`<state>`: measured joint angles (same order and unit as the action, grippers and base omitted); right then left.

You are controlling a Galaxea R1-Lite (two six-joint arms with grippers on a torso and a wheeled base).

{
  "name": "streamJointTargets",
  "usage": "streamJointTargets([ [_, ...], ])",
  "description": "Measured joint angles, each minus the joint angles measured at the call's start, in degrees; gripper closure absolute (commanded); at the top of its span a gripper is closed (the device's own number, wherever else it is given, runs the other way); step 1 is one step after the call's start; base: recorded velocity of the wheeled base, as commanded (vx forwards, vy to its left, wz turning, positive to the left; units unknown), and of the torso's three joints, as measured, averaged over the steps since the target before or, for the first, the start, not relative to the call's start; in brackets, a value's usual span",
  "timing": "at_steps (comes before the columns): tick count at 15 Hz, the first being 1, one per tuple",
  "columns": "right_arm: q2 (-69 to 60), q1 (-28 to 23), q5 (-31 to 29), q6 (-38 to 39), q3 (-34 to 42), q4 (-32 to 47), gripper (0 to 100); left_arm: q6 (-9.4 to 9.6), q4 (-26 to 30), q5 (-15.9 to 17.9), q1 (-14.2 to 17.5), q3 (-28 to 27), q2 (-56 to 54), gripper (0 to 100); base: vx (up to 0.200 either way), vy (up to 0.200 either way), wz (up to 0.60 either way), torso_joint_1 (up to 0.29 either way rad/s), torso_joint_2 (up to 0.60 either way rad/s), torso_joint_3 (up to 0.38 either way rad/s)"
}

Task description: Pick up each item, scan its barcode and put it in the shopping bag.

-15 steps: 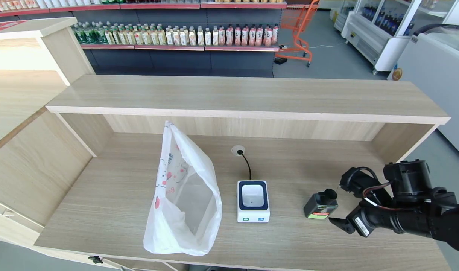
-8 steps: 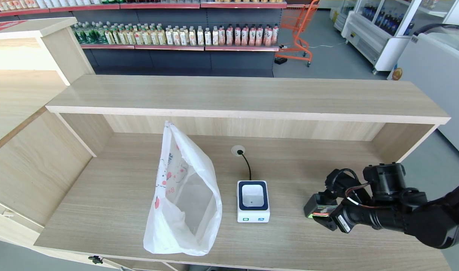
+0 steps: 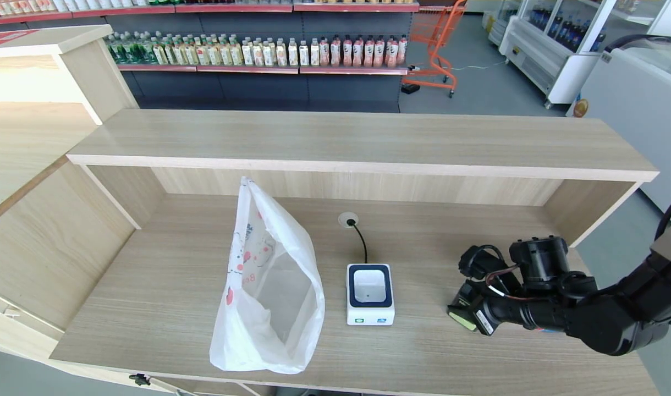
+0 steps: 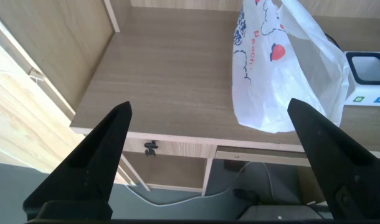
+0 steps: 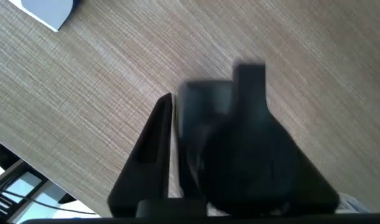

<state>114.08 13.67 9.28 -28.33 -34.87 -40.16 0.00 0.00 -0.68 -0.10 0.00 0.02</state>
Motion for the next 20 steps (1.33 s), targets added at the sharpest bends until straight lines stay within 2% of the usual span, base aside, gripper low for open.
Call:
streamJointTargets([
  [7, -1.27, -0.74, -0.04, 1.46, 2.89, -1.67, 100, 0.00, 0.00, 0.00, 0.00, 0.00, 0.00, 0, 0.000, 0.000, 0.00, 0.000, 0.00, 0.000],
  [10, -5.75, -1.00, -0.04, 9.56, 4.46, -4.51, 100, 0.00, 0.00, 0.02, 0.00, 0.00, 0.00, 0, 0.000, 0.000, 0.00, 0.000, 0.00, 0.000],
  [12, -11.41, -1.77, 0.55, 18.37, 3.64, -5.30, 100, 0.00, 0.00, 0.00, 0.00, 0.00, 0.00, 0, 0.000, 0.000, 0.00, 0.000, 0.00, 0.000],
  [14, -18.36, -2.49, 1.61, 23.27, 3.97, -4.64, 100, 0.00, 0.00, 0.00, 0.00, 0.00, 0.00, 0, 0.000, 0.000, 0.00, 0.000, 0.00, 0.000],
  [15, -22.05, -2.76, 1.76, 21.03, 5.51, -3.94, 100, 0.00, 0.00, 0.00, 0.00, 0.00, 0.00, 0, 0.000, 0.000, 0.00, 0.000, 0.00, 0.000],
  [16, -25.49, -3.01, 1.83, 14.87, 7.50, -3.47, 100, 0.00, 0.00, 0.02, 0.00, 0.00, 0.00, 0, 0.000, 0.000, 0.00, 0.000, 0.00, 0.000],
  [18, -31.67, -4.49, 2.73, -7.69, 11.78, -1.80, 100, 0.00, 0.00, 0.02, 0.00, 0.00, 0.00, 0, 0.000, 0.000, 0.00, 0.000, 0.00, 0.000],
  [20, -36.38, -6.91, 8.13, -31.28, 14.28, -0.18, 100, 0.00, 0.00, 0.02, 0.00, 0.00, 0.00, 0, 0.000, 0.000, 0.00, 0.000, 0.00, 0.000],
])
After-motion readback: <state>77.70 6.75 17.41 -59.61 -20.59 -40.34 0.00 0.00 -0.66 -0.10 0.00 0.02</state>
